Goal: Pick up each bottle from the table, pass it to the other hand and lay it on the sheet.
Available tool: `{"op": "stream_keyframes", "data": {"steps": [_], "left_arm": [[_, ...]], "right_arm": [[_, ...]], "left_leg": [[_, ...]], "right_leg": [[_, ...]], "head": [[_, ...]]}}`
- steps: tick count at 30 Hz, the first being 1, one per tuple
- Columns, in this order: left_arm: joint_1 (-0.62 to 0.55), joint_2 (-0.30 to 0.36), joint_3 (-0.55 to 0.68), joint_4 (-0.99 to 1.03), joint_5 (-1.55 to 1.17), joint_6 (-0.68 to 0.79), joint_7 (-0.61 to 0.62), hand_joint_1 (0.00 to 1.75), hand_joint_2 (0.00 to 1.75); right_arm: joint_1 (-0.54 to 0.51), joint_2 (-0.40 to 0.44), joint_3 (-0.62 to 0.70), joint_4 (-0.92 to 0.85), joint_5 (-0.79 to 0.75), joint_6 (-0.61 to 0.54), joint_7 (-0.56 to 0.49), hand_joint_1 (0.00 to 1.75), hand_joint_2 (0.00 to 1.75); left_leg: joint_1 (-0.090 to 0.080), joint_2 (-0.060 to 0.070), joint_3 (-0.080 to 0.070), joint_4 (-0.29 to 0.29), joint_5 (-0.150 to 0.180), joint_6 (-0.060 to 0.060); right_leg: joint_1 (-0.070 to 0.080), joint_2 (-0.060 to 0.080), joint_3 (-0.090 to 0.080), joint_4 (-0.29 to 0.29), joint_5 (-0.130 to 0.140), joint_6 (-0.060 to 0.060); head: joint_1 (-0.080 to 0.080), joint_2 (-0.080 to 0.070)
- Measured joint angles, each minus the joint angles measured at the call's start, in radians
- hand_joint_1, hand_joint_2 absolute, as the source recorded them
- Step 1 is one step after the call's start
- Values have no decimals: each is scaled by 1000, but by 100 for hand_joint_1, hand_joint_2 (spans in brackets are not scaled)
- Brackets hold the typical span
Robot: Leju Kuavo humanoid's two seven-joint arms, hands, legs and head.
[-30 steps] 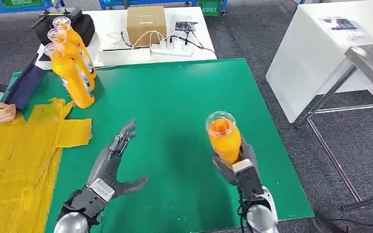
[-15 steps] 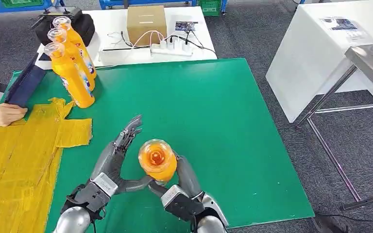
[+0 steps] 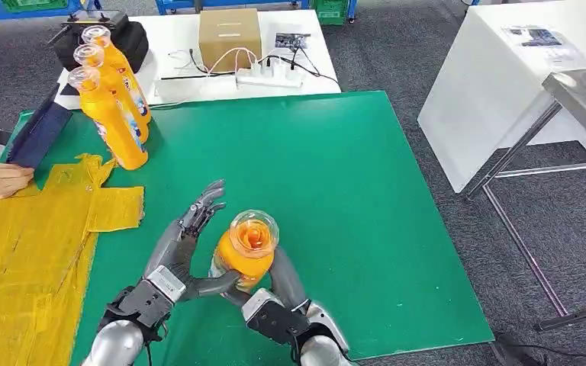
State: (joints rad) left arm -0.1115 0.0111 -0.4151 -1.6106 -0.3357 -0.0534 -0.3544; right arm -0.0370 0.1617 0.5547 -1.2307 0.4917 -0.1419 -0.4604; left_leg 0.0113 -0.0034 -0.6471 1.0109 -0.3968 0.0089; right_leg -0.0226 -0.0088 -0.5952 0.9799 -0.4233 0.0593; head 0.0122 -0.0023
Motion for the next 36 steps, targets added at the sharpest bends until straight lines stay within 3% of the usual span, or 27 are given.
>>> {"op": "stream_keyframes", "data": {"steps": [8,9,10,11,13,14,16,22,36], "left_arm": [[-10,0,-20,18,-57,25,-4,175,175],[-11,2,-26,21,-71,25,-5,162,175],[-16,4,-31,27,-85,25,-6,61,175],[-24,9,-39,35,-102,22,-8,38,175],[-37,25,-60,53,-141,6,-20,42,175],[-41,32,-68,60,-155,1,-26,14,175],[-51,41,-91,75,-183,-7,-37,0,175],[-79,56,-152,126,-212,-2,-37,0,175],[-86,56,-166,163,-209,3,-31,0,175]], "right_arm": [[6,-9,5,8,-23,1,10,175,175],[8,-9,5,8,-26,1,12,175,175],[9,-10,5,9,-29,2,13,175,175],[8,-13,5,11,-31,2,14,175,175],[10,-18,-2,18,-34,3,16,175,175],[10,-19,-6,21,-35,3,16,175,175],[14,-24,-12,26,-36,6,15,175,175],[21,-28,-29,32,-38,13,12,175,175],[28,-32,-36,32,-34,-6,11,175,175]], "left_leg": [[0,0,-1,0,0,0],[0,0,-1,0,0,0],[0,0,-1,0,0,0],[0,0,-1,0,0,0],[0,-1,-1,0,0,0],[0,0,-1,0,0,0],[0,-1,-1,0,0,0],[0,-1,-1,0,0,0],[0,-1,-1,0,0,0]], "right_leg": [[0,0,0,0,0,0],[0,0,0,0,0,0],[0,0,0,0,0,0],[0,0,0,0,0,0],[0,0,0,0,0,0],[0,0,0,0,0,0],[0,0,0,0,0,0],[0,0,0,0,0,0],[0,0,0,0,0,0]], "head": [[0,0],[0,0],[0,0],[0,0],[0,0],[0,0],[0,0],[0,0],[0,0]]}}
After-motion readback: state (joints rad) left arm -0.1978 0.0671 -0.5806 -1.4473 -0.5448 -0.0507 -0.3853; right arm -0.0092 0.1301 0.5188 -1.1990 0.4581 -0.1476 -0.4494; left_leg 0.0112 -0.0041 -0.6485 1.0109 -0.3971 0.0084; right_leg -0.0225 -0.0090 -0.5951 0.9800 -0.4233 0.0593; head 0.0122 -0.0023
